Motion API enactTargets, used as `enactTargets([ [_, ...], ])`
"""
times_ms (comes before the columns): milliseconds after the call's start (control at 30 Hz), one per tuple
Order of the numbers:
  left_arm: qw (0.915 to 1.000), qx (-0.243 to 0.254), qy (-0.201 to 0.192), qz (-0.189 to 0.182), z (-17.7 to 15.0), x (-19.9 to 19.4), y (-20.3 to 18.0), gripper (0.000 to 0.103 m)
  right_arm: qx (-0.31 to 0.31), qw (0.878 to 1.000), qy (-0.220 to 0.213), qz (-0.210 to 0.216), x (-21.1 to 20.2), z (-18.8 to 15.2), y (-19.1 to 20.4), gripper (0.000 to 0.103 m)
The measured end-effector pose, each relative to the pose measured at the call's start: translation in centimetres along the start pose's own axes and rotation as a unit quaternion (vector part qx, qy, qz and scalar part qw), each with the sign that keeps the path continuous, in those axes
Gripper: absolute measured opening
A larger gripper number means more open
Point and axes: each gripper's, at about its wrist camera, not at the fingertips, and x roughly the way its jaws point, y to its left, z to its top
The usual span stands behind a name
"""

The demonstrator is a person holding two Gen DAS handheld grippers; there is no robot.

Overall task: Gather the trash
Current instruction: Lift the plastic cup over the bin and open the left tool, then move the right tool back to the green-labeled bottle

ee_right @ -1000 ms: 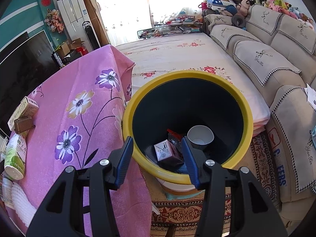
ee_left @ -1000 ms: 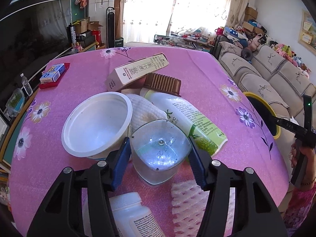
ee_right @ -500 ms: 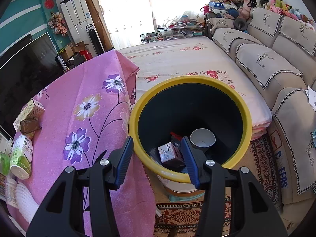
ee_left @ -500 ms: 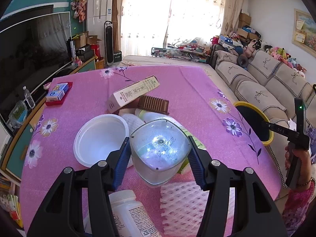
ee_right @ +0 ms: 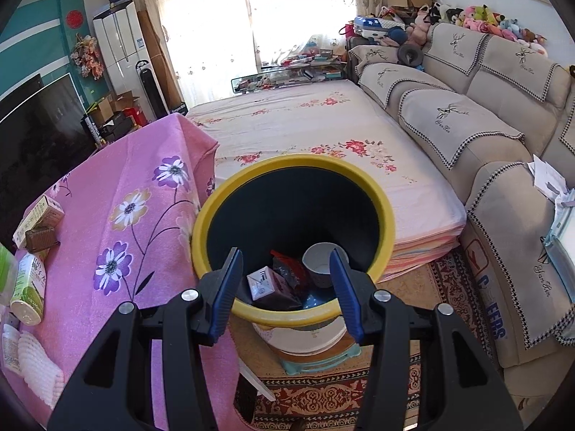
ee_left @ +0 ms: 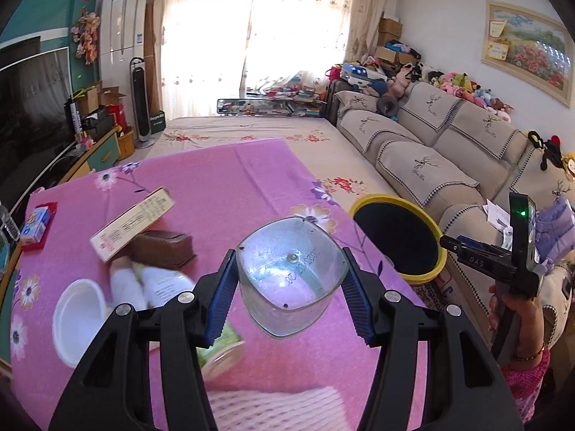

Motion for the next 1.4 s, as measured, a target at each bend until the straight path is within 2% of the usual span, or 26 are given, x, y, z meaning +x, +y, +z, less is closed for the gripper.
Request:
enactTargets([
  [167,0.9983,0.032,0.011,-0.047,2.3,3.9,-5.5,0.056,0.024,0.999,-0.007,-0.023,-0.9,-0.1,-3.5,0.049],
  [367,0.9934,0.072,0.028,-0.085,5.1,9.0,-12.2,0.056,0.048,0.998,-0.012,-0.035,-1.2,-0.3,-6.7,0.049],
  [633,0.9875,0.106,0.069,-0.094,7.3,17.8,-19.1,0.056,0.073,0.996,-0.009,-0.042,-1.1,-1.0,-9.7,0.049],
  [867,0.9858,0.108,0.1,-0.081,7.0,23.4,-21.2,0.056,0.087,0.995,-0.006,-0.045,-0.8,-1.6,-11.2,0.051],
  [900,0.9862,0.108,0.099,-0.078,7.0,23.8,-21.4,0.057,0.088,0.995,-0.005,-0.045,-0.8,-1.5,-11.3,0.052],
  [967,0.9874,0.109,0.093,-0.066,7.1,24.2,-21.6,0.074,0.088,0.995,-0.003,-0.044,-0.7,-1.5,-11.3,0.052],
  [1000,0.9881,0.108,0.088,-0.065,7.2,24.1,-21.7,0.077,0.088,0.995,-0.003,-0.043,-0.6,-1.6,-11.4,0.052],
  [1167,0.9896,0.105,0.078,-0.061,7.1,22.0,-20.8,0.078,0.081,0.996,-0.005,-0.038,-0.9,-1.6,-10.7,0.052],
  [1400,0.9935,0.076,0.057,-0.063,6.1,16.2,-17.6,0.083,0.065,0.997,-0.009,-0.03,-1.5,-1.3,-9.2,0.052],
])
